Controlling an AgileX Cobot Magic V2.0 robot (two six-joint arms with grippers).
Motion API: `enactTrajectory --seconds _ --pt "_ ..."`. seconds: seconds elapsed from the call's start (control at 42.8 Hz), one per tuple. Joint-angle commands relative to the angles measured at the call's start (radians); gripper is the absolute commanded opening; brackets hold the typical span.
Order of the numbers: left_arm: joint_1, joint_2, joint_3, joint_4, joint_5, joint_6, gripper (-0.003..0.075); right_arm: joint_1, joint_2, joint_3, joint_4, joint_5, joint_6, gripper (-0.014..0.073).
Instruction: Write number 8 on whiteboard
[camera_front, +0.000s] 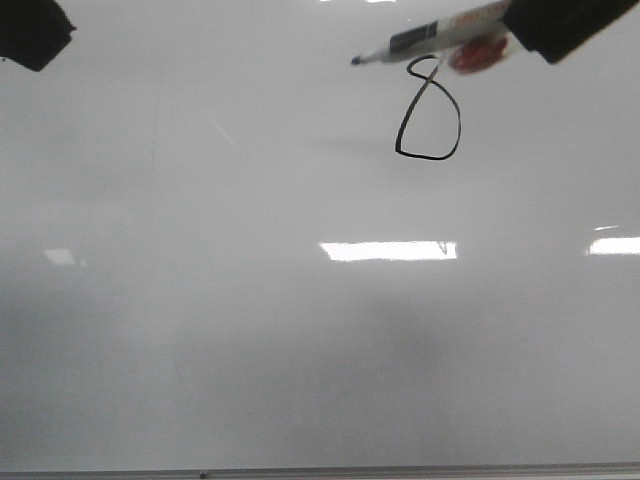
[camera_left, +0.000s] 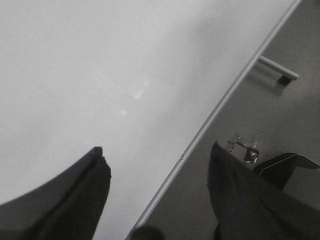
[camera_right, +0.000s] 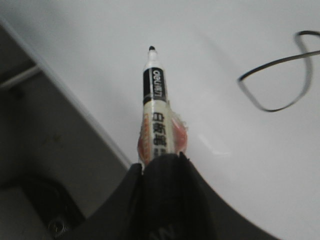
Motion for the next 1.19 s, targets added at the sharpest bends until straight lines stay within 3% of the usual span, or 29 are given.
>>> enactTrajectory --seconds 0.0,0.187,0.374,0.561,0.865,0.982,1.169 --pt "-0.072 -0.009 -0.026 -0.086 -0.036 0.087 0.0433 0.060 -0.049 -0.011 0.006 0.066 -0.091 -0.0067" --pt "-0.230 0.051 -0.026 -0.172 -0.041 0.176 0.0505 0.149 -0.052 -0.012 0.007 0.146 -0.111 -0.0067" --pt "-0.333 0.142 -0.040 -0.280 -0.076 0.301 0.0501 0.178 -0.052 -0.012 0.030 0.142 -0.134 -0.0067" --pt "-0.377 0.214 -0.042 -0.331 -0.162 0.412 0.0491 0.178 -0.052 -0.012 0.040 0.142 -0.134 -0.0067" --pt "-0.391 0.283 -0.049 -0.340 -0.227 0.452 0.0484 0.178 -0.052 -0.012 0.059 0.142 -0.134 -0.0067" --pt "-0.391 0.283 -0.049 -0.344 -0.216 0.465 0.0385 0.178 -0.052 -0.012 0.059 0.142 -0.134 -0.0067" --pt "-0.391 0.283 -0.049 -0.344 -0.216 0.465 0.0152 0.177 -0.052 -0.012 0.059 0.143 -0.134 -0.0067"
